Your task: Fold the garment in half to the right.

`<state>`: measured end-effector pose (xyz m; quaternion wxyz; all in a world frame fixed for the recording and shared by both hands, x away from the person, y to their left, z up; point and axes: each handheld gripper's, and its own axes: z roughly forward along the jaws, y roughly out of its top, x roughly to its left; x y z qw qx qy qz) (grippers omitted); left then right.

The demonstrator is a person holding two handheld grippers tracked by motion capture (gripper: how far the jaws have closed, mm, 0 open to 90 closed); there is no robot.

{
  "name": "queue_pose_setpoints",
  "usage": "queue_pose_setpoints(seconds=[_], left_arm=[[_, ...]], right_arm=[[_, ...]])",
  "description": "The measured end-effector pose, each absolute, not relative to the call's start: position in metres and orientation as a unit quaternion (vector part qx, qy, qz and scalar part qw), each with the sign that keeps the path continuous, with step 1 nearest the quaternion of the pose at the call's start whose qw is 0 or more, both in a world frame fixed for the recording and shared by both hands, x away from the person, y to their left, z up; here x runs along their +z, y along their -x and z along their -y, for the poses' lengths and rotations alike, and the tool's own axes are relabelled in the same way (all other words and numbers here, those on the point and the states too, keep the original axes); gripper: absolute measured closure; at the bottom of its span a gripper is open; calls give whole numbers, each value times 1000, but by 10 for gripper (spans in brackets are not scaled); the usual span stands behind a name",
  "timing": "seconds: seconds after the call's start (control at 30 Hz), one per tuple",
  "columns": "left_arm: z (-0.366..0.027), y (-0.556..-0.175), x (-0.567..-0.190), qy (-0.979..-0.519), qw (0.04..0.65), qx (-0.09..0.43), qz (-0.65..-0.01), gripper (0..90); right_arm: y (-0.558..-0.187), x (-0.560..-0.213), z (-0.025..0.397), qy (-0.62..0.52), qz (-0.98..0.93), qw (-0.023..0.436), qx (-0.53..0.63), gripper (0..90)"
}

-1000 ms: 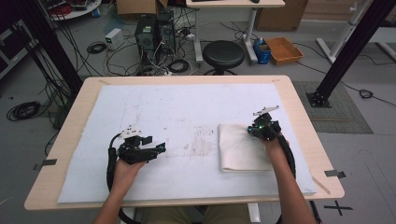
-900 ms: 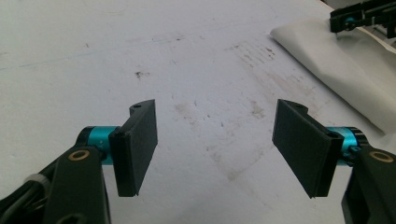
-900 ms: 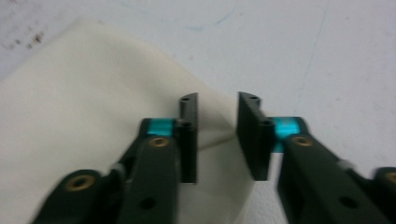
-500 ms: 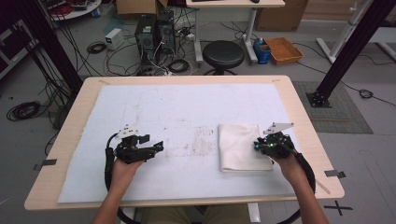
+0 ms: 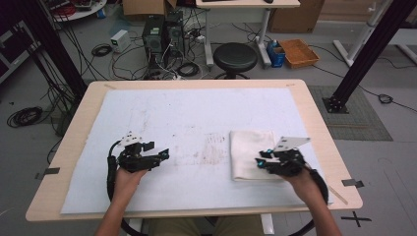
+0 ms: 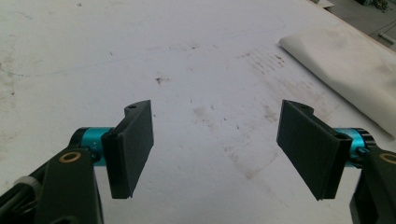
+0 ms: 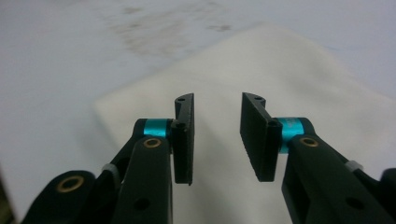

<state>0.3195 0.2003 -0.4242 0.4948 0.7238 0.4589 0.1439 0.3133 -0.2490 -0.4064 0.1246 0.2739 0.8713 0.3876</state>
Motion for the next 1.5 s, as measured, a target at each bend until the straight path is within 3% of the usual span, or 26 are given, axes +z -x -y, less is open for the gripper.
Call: queue_pose_setpoints(seconds=[0.2,0.3,0.47,0.53,0.6,0.63,0.67,0.7,0.83,1.5], left_arm=[[-201,-319,-425,-724,495,143,-459,273],[-202,-320,-425,-722,495,142,-462,273],[-204,-321,-425,-719,498,143,-463,273],[-205,-321,-424,-719,499,145,-462,272],[-206,-321,-424,-718,501,147,-460,264],[-207,-321,-423,-720,500,147,-458,261],[-207,-320,-423,-718,502,148,-458,261],[-208,-320,-423,-719,502,148,-457,261],[-210,-319,-422,-723,504,150,-448,261],[-220,-309,-414,-726,519,168,-418,261]], right_arm=[[-317,-430,214,-242,-910,82,327,759],[-317,-418,230,-258,-894,88,355,636],[-318,-408,276,-316,-874,134,344,675],[-321,-419,288,-339,-875,127,321,672],[-325,-428,296,-352,-875,111,313,618],[-325,-427,297,-355,-870,110,324,543],[-325,-424,298,-355,-863,120,338,415],[-324,-419,297,-358,-854,137,352,348],[-325,-404,299,-358,-827,191,388,212],[-323,-393,323,-392,-800,240,385,211]])
